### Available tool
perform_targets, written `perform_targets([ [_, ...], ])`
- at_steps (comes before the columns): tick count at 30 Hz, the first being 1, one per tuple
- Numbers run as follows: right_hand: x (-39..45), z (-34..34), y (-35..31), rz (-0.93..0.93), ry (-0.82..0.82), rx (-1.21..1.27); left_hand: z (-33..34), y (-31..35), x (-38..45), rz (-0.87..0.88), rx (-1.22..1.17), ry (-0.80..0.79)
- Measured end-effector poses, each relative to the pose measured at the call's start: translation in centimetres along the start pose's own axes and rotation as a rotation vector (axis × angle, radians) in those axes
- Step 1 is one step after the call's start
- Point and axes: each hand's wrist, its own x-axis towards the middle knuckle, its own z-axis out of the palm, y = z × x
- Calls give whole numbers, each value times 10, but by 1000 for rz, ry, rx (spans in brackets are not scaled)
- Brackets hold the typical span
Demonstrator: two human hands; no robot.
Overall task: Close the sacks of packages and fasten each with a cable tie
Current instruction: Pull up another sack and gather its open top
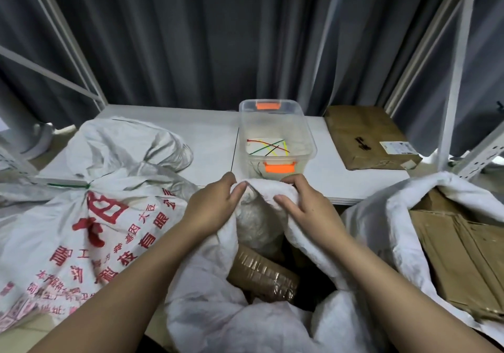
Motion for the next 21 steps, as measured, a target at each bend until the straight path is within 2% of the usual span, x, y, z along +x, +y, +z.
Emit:
perform_targets([
  [2,8,-3,2,27,47,278,-3,-1,0,-29,-88,-85],
  [4,18,-9,2,42,48,490,-9,-1,-3,131,-17,58],
  [6,24,-13,-7,49,-73,613,-13,7,-5,311,50,184],
  [9,25,-12,-19,91,-175,862,-6,21,-7,457,162,197],
  [11,24,-13,-24,153,-128,1010,1,24,-4,470,219,237],
  [13,19,-14,-23,153,-59,849,1,26,-1,398,232,216],
  [16,2,-12,-11,106,-73,160,5,24,5,275,158,194],
  [17,-2,-11,-7,130,-75,112,5,25,6,255,137,194],
  [21,6,-20,-4,178,36,612,4,21,6,258,138,148],
])
